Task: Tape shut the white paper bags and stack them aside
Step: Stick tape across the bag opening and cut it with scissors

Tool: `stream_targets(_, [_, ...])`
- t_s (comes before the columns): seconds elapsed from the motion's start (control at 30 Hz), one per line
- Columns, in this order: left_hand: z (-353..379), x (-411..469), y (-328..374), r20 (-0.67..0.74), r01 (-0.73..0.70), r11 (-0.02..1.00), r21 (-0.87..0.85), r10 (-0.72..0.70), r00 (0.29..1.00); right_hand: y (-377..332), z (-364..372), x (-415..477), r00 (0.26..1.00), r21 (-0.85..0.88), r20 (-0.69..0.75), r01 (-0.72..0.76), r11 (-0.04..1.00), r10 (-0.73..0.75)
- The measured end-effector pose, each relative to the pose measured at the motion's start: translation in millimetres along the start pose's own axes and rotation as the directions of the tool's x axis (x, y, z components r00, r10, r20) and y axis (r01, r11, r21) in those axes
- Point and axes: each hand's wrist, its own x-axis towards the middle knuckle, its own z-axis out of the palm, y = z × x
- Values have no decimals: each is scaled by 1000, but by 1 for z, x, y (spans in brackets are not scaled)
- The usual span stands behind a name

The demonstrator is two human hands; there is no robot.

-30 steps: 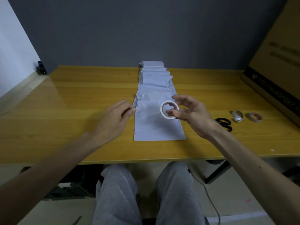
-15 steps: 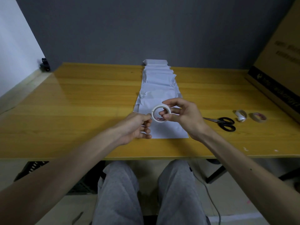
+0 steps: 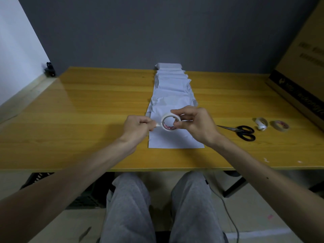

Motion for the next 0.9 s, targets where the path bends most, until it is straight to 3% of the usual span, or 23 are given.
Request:
stream_targets(0.2, [-5, 5, 1, -79, 49, 988, -147, -61, 995, -8, 0, 8, 1000, -115, -6, 17, 993, -18])
stream_targets(0.37, [-11, 7, 3, 30, 156, 965, -211, -153, 988, -9, 0, 10, 1000, -120, -5, 17, 993, -18])
stream_targets(0.6, [-9, 13, -4, 137, 203, 975, -86, -190, 972, -7, 4, 14, 998, -209, 63, 25, 978, -12])
stream_targets(0.9, [-11, 19, -16, 77, 149, 985, 86, -156, 985, 0, 17, 14, 994, -269, 103, 75, 960, -48])
